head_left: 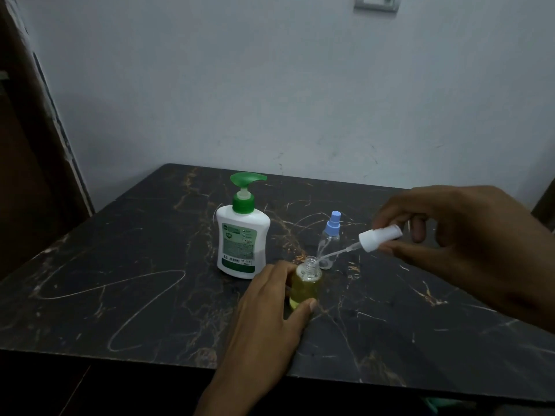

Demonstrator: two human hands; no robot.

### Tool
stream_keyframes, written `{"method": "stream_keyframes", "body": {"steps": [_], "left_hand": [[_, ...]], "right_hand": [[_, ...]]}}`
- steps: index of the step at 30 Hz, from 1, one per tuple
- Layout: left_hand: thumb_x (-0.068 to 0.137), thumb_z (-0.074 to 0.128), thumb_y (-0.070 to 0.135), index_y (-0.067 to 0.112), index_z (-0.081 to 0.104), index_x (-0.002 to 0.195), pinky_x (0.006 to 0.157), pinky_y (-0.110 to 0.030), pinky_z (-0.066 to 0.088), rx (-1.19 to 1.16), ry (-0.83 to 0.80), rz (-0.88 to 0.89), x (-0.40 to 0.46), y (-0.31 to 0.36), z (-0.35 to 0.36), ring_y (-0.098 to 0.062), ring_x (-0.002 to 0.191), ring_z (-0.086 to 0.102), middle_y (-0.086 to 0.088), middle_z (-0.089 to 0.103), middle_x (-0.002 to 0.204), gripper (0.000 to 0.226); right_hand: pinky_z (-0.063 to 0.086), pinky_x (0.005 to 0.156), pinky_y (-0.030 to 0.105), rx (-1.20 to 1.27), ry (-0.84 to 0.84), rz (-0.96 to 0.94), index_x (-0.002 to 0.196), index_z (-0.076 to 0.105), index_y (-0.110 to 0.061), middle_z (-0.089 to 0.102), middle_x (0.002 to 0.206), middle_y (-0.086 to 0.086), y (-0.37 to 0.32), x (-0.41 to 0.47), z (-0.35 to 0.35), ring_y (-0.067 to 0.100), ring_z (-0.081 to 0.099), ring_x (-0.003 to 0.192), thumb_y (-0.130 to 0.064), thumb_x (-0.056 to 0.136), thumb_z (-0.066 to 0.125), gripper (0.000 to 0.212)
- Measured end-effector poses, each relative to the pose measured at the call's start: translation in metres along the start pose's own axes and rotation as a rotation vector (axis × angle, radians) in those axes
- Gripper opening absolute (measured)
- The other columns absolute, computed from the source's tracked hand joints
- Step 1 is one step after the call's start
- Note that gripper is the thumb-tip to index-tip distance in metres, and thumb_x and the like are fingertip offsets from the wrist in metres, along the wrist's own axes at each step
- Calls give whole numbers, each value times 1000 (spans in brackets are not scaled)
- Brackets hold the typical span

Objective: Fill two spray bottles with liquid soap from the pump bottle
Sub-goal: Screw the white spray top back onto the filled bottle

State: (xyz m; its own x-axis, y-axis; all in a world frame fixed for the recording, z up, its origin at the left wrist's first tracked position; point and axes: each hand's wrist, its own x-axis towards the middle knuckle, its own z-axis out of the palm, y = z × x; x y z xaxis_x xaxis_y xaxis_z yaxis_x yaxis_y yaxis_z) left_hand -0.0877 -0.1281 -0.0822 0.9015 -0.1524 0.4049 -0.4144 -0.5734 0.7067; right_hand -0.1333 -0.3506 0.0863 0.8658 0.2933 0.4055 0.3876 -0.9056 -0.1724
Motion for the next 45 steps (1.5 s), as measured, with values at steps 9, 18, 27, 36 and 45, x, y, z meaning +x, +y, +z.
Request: {"method": "stream_keyframes", "body": {"steps": [9, 18, 27, 36, 45], "left_hand": [[93, 74, 38, 40, 58, 114, 89, -32, 53, -16, -4, -1, 1, 1, -1, 0, 103, 59, 20, 60, 107, 27], [94, 74, 38, 39, 57, 117, 90, -32, 53, -19, -3, 3, 1, -1, 1, -1, 103, 58, 20, 58, 109, 29], [93, 75, 37, 40, 58, 121, 89, -28, 51, -34, 0, 17, 1, -2, 1, -1, 104, 57, 20, 59, 108, 32], [94, 76, 37, 43, 53, 140, 97, -28, 51, -42, 4, 8, 0, -4, 1, 1, 113, 58, 23, 58, 118, 51], [94, 74, 37, 39, 57, 117, 89, -34, 52, -44, -10, 6, 1, -2, 1, -2, 104, 57, 19, 59, 107, 29]], "right_hand": [[27, 60, 12, -168, -168, -262, 100, 71, -39, 60, 85, -21, -18, 55, 36, -6, 52, 77, -35, 91, 72, 10], [29, 62, 12, -219, -272, -320, 104, 70, -39, 60, 89, -23, -17, 68, 54, -5, 48, 76, -35, 93, 72, 11], [33, 56, 15, -285, -395, -321, 79, 56, -28, 56, 69, -17, -23, 80, 54, 0, 53, 63, -43, 94, 71, 26], [41, 54, 26, -324, -249, -335, 87, 52, -28, 50, 74, -11, -15, 71, 66, 6, 48, 62, -70, 97, 45, 44], [41, 58, 22, -207, -327, -262, 85, 60, -30, 62, 75, -15, -18, 76, 60, 0, 56, 67, -47, 94, 70, 22]]}}
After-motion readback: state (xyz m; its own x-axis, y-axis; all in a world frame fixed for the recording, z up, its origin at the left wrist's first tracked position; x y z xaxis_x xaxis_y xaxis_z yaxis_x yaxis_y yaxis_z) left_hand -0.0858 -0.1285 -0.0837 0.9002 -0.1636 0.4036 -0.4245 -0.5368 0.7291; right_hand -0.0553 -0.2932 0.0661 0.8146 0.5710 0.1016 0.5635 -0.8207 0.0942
